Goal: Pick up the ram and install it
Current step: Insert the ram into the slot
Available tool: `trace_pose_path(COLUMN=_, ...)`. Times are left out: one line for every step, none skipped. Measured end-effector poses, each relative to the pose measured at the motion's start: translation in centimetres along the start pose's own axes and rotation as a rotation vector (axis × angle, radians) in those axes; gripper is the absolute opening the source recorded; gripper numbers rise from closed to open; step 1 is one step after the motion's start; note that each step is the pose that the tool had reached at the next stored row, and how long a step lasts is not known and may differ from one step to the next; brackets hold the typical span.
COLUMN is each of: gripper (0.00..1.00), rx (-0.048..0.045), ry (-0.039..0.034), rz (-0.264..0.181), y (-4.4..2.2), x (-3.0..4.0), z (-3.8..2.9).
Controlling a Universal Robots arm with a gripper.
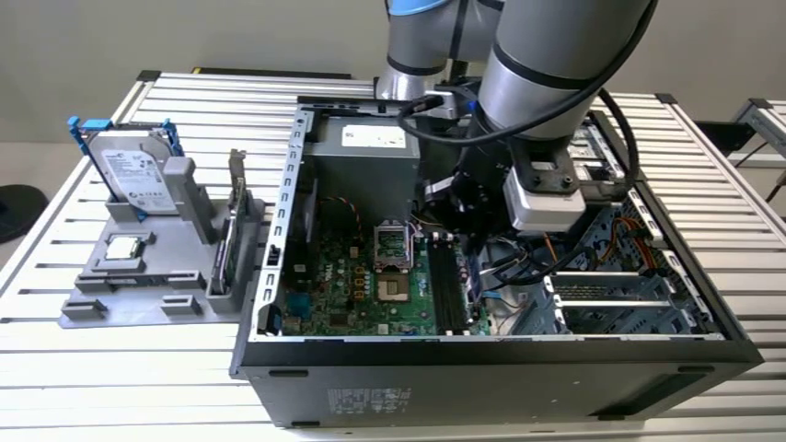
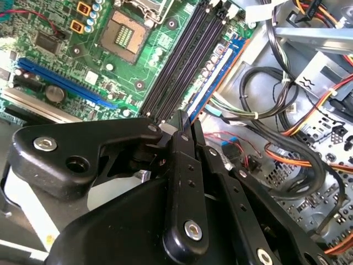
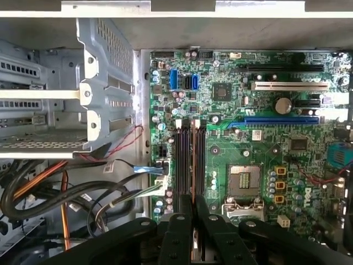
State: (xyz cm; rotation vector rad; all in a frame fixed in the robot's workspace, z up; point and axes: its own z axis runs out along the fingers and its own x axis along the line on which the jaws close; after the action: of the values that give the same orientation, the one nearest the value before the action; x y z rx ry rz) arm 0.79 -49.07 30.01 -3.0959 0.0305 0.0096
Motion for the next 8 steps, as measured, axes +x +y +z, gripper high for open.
trace_pose_path(gripper=0.0, rx=0.0, ry=0.0, rz=0.0, y=0.0, x=0.02, z=0.1)
trace_pose_path(gripper=0.0, rx=0.0001, ry=0.0001, rz=0.0, y=0.01, x=0.05, z=0.21)
trace_pose_path(gripper=0.0, rx=0.0001, ry=0.0, rz=0.0, y=0.01, x=0.08, z=0.31)
trace_pose_path(gripper=0.0, rx=0.0001, ry=0.0, rz=0.0, y=0.01, x=0.09, z=0.43)
trace_pose_path(gripper=0.0, rx=0.0001, ry=0.0, rz=0.0, y=0.02, x=0.11, z=0.56)
trace_pose_path(gripper=0.0, rx=0.0001, ry=0.0, rz=0.0, y=0.02, x=0.14, z=0.7)
trace_pose_path(gripper=0.0, rx=0.0001, ry=0.0, rz=0.0, y=0.02, x=0.16, z=0.84)
trace_pose_path(gripper=0.0, rx=0.0, ry=0.0, rz=0.0, y=0.02, x=0.18, z=0.96)
